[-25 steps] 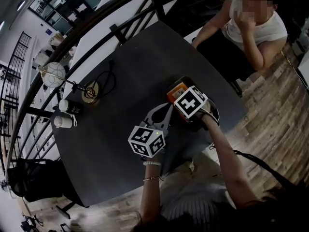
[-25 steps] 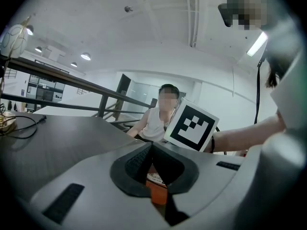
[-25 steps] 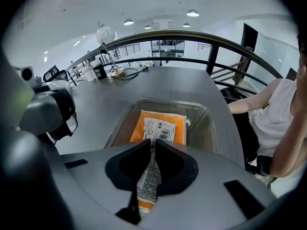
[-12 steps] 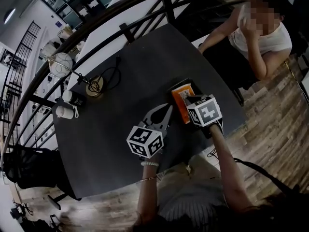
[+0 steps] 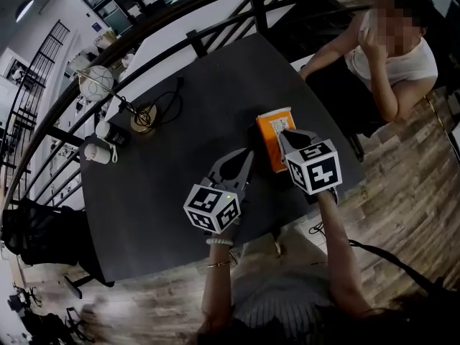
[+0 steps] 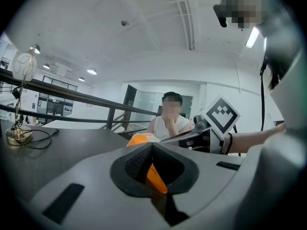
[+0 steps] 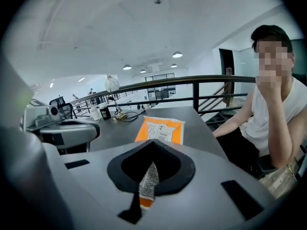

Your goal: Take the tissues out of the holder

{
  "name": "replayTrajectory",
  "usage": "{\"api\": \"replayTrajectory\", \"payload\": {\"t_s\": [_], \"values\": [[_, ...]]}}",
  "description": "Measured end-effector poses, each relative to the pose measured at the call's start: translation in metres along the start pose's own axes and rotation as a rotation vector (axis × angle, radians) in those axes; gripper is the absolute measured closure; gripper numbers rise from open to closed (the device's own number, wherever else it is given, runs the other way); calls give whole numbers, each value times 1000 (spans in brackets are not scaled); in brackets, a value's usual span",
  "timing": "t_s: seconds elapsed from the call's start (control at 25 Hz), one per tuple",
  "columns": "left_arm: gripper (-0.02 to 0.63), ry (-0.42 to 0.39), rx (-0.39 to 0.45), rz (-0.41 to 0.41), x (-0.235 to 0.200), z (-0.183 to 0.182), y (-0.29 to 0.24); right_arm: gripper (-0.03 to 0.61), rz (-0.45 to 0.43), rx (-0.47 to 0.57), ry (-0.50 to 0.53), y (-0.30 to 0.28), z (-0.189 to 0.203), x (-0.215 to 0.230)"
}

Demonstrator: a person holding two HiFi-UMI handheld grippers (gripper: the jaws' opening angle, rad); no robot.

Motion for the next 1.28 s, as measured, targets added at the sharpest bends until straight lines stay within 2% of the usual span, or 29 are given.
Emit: {"api": "replayTrajectory", "payload": {"t_s": [0.64,1.0,1.28], "values": [[606,-32,64,-47,-6,-12,52,566,2,134,45,42,-30,-44],[606,-38,65,-41,-10,-1,114,566,3,172,63,56,-32,-110],[606,-61,82,-35,-6,0,158,566,-30,158,38,56,-15,-153]]}}
Point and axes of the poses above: the fingertips, and each gripper's own axes: y backward along the fingers, x to its right, z out of its underside, the point moved 8 cm from there along y, backward along the fingers, and after that the axes turned 4 degrees about y, right-handed, at the moved point
